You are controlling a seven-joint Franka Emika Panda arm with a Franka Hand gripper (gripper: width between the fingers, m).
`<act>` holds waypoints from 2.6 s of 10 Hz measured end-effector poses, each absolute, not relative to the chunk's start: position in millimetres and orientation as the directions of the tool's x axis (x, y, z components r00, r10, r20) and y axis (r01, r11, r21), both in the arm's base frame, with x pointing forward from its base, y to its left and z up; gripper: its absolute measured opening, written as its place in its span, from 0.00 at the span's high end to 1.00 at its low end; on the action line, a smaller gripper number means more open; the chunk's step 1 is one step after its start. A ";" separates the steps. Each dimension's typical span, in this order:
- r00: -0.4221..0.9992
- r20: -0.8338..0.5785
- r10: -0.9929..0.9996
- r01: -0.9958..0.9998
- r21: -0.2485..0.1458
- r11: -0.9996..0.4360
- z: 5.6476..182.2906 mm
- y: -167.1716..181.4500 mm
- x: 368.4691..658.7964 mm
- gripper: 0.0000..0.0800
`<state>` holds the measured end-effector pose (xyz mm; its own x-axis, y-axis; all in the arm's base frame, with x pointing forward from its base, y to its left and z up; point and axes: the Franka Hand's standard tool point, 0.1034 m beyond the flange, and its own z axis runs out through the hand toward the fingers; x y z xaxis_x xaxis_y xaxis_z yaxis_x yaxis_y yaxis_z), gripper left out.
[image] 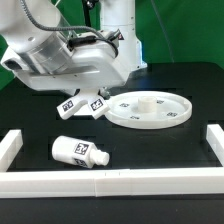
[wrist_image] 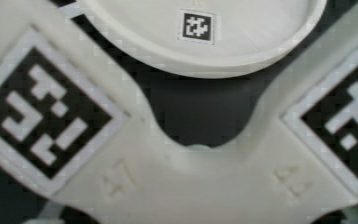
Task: Assemble round table
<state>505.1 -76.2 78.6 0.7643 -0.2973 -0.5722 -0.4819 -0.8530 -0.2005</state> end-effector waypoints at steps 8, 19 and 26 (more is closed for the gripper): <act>0.737 -0.601 -0.309 -0.516 -0.206 -0.831 52.8 -124.5 468.5 0.44; 0.695 -0.651 -0.305 -0.536 -0.187 -0.824 23.6 -136.8 453.4 0.21; 0.731 -0.652 -0.201 -0.435 -0.219 -0.873 65.6 -137.1 487.3 0.19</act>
Offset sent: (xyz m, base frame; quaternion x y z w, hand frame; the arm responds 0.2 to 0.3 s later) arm -0.0385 -0.0521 -0.0093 0.0545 -0.0314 0.0608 0.9962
